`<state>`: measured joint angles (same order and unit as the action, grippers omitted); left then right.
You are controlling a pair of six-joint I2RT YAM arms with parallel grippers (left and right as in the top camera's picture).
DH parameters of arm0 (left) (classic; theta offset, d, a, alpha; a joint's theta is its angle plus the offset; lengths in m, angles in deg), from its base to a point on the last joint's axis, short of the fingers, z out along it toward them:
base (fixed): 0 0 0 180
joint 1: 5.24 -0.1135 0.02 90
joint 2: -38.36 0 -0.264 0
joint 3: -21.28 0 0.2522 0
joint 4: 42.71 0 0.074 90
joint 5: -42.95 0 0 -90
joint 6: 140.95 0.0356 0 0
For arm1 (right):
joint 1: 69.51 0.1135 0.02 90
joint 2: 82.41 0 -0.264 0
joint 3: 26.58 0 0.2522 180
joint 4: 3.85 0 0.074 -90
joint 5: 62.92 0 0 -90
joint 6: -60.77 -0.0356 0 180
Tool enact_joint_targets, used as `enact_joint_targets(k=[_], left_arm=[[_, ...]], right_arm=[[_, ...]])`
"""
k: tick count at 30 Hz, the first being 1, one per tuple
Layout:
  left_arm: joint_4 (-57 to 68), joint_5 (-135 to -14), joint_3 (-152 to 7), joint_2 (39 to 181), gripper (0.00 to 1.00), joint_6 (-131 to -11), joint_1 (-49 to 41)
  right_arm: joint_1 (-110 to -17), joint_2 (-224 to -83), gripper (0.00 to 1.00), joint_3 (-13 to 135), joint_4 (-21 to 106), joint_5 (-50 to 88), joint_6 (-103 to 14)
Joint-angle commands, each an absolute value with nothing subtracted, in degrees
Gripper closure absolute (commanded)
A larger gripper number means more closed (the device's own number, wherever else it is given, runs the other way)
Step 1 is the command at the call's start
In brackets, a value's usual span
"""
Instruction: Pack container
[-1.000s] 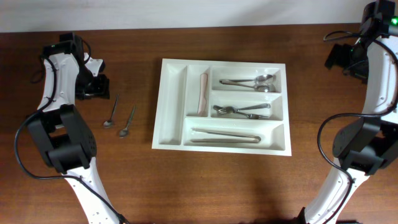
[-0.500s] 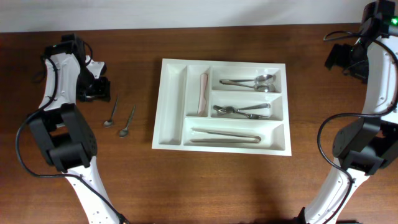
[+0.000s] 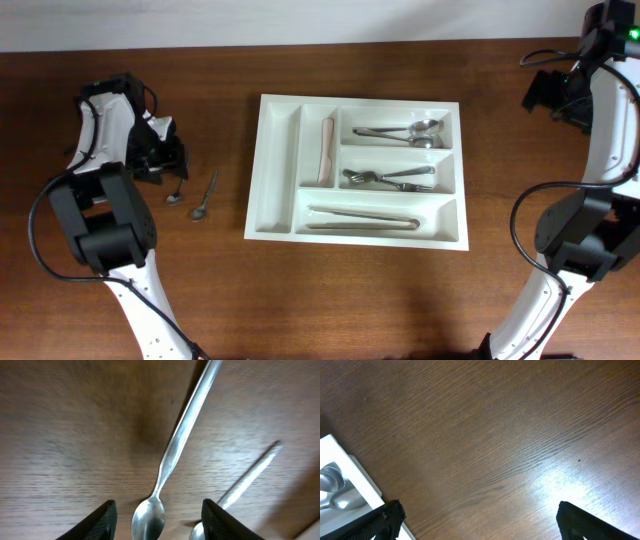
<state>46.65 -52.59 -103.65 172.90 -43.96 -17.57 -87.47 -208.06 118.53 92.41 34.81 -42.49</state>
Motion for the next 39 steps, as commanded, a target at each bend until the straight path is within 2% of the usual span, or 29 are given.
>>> enact_joint_targets(k=[1, 23, 25, 28, 30, 33, 39], left_arm=[[44.7, -51.5, -100.8, 173.3, 0.44, -42.7, -17.6], [40.4, -48.3, -89.4, 173.3, 0.44, -40.2, -14.8], [38.8, -48.2, -88.8, 173.3, 0.46, -40.2, -14.9], [37.2, -47.2, -88.8, 173.3, 0.54, -40.4, -14.9], [36.0, -45.7, -88.8, 173.3, 0.66, -41.1, -14.9], [35.5, -45.7, -88.8, 173.3, 0.72, -41.1, -14.9], [34.7, -45.7, -88.8, 173.3, 0.97, -41.1, -14.9]], right_arm=[[-87.2, -208.4, 0.01, 118.3, 92.4, 35.7, -42.6], [-87.2, -208.4, 0.01, 118.3, 92.4, 35.7, -42.5], [-87.2, -208.4, 0.01, 118.3, 92.4, 35.7, -42.5], [-87.2, -208.4, 0.01, 118.3, 92.4, 35.7, -42.5], [-87.2, -208.4, 0.01, 118.3, 92.4, 35.7, -42.5], [-87.2, -208.4, 0.01, 118.3, 92.4, 35.7, -42.6], [-87.2, -208.4, 0.01, 118.3, 92.4, 35.7, -42.5]])
